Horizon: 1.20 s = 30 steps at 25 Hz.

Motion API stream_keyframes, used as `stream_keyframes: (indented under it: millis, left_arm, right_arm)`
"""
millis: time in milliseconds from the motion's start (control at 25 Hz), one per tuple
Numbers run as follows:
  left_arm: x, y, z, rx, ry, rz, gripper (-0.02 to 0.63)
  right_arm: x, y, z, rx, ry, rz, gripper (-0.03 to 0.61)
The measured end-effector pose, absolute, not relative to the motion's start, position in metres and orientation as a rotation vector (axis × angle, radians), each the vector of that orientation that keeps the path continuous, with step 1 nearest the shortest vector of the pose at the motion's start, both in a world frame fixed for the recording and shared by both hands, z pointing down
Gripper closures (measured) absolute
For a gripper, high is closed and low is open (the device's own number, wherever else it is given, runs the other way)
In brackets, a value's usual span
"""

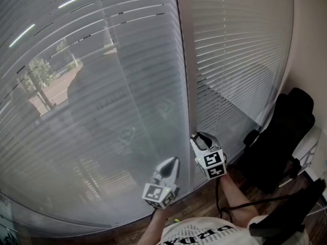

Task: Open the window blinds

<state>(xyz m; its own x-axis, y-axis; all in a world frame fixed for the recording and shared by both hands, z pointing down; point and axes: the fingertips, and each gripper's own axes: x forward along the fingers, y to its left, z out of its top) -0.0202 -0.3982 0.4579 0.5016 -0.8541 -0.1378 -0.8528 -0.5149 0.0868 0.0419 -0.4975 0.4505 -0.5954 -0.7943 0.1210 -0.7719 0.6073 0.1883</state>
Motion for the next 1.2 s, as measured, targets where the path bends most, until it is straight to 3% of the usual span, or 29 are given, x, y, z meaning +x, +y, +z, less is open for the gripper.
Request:
stream_keyframes:
  millis: [480,920,1200]
  left_arm:
    - [-0.021,-0.398,0.455,2.714,-1.550,-0.239,0.620]
    - [-0.019,-0.401,0.458,2.737,-1.523,-0.261,0.620]
    - [-0.015,-0.401,0.460,2.729,-1.509,-0.253,0.620]
  right_arm:
    - [0.042,-0.499,0.451,1.335,-2.632,-0.213,0.445]
    - [0.036,-0.487,0.443,1.163,-2.303,-0.788,0.425]
    - [0.037,-0.498,0.456,1.129,-2.150,-0.885,0.442]
